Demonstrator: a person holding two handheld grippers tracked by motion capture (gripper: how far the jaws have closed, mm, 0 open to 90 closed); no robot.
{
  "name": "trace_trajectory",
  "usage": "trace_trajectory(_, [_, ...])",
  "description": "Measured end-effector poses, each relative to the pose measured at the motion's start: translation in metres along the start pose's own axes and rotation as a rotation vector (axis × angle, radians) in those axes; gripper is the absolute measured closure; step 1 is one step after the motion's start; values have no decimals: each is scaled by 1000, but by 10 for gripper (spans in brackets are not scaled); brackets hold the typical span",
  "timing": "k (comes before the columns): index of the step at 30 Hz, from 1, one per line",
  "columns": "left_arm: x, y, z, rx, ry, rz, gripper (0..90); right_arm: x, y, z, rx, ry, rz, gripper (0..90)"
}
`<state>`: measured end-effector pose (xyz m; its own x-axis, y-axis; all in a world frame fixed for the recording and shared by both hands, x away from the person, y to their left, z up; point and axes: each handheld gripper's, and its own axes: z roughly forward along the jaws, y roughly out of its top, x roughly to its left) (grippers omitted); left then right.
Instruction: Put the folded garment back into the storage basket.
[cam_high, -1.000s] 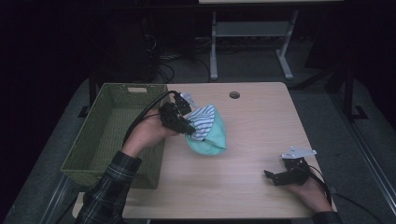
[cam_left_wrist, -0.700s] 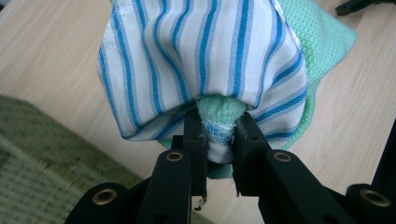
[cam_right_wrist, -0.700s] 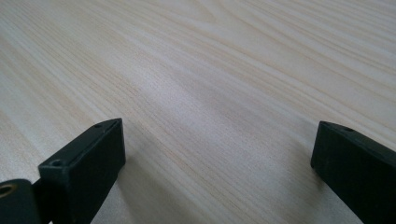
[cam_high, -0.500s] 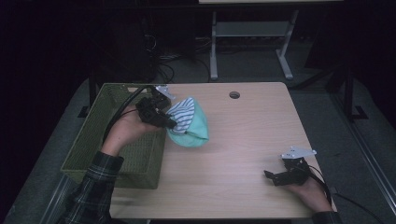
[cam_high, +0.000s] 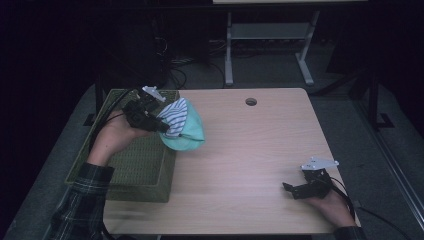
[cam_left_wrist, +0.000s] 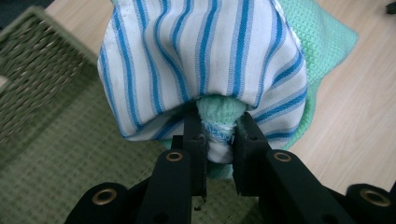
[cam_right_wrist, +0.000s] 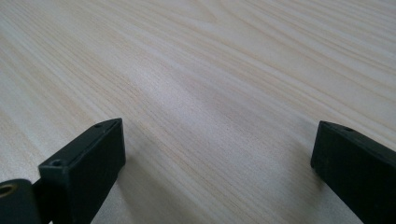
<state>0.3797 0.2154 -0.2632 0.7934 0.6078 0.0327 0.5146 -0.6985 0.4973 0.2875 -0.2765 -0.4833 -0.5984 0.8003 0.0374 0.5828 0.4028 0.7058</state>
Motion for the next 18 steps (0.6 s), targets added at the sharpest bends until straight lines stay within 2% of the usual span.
trace_trajectory(8, [13, -19, -15, -4, 33, -53, 774, 0, 0, 0, 0, 0, 1, 28])
trace_trajectory(11, [17, -25, -17, -3, 43, -67, 774, 0, 0, 0, 0, 0, -1, 28])
trace_trajectory(18, [28, -39, -20, -10, 72, -132, 774, 0, 0, 0, 0, 0, 1, 28])
